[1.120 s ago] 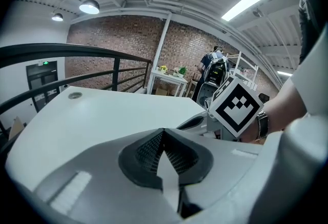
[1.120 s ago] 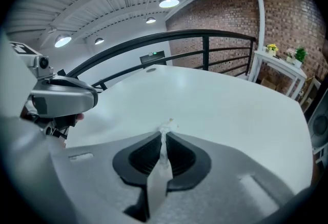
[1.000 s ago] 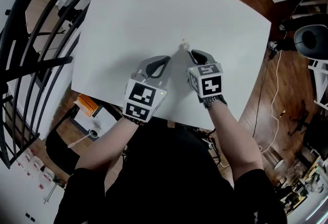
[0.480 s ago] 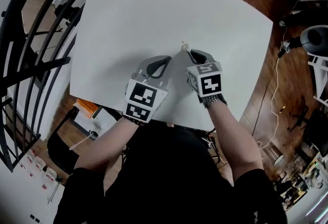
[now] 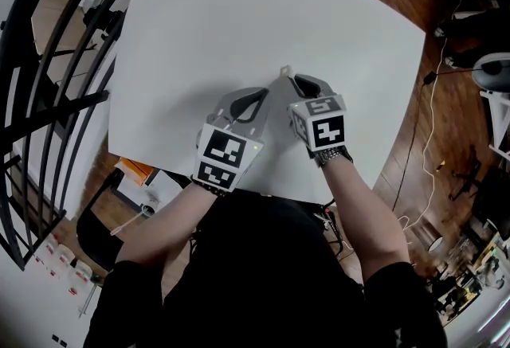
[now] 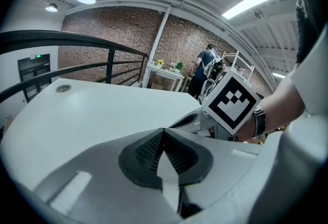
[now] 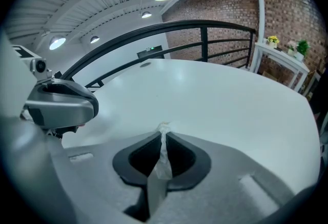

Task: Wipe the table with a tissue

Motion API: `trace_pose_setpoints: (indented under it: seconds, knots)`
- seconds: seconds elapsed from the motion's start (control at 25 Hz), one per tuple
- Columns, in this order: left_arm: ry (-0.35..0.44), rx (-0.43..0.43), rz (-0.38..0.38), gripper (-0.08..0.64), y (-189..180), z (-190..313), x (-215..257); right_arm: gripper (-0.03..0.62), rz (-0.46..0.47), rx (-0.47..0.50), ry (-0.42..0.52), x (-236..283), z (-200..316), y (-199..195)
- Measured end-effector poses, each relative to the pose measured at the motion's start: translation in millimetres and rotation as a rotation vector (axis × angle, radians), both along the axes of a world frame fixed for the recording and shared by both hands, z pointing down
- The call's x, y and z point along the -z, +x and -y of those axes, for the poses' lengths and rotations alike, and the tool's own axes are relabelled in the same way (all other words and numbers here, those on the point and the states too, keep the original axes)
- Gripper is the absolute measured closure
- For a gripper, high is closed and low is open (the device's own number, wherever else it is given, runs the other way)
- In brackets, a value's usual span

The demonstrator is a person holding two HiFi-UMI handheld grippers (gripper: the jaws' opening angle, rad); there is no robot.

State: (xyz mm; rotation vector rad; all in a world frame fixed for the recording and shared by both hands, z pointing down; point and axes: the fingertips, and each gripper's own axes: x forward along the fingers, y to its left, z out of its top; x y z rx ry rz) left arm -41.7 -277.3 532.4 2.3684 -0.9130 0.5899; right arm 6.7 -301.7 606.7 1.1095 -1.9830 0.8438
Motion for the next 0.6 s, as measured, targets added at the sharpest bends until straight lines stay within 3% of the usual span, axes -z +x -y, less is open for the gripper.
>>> trace_pose_setpoints:
  seconds: [0.6]
  knots:
    - [-0.005,0.015,0.003,0.546,-7.8,8.0,-2.8,0.575,-0.018,0.009,0.022,3.3,15.0,-10.0]
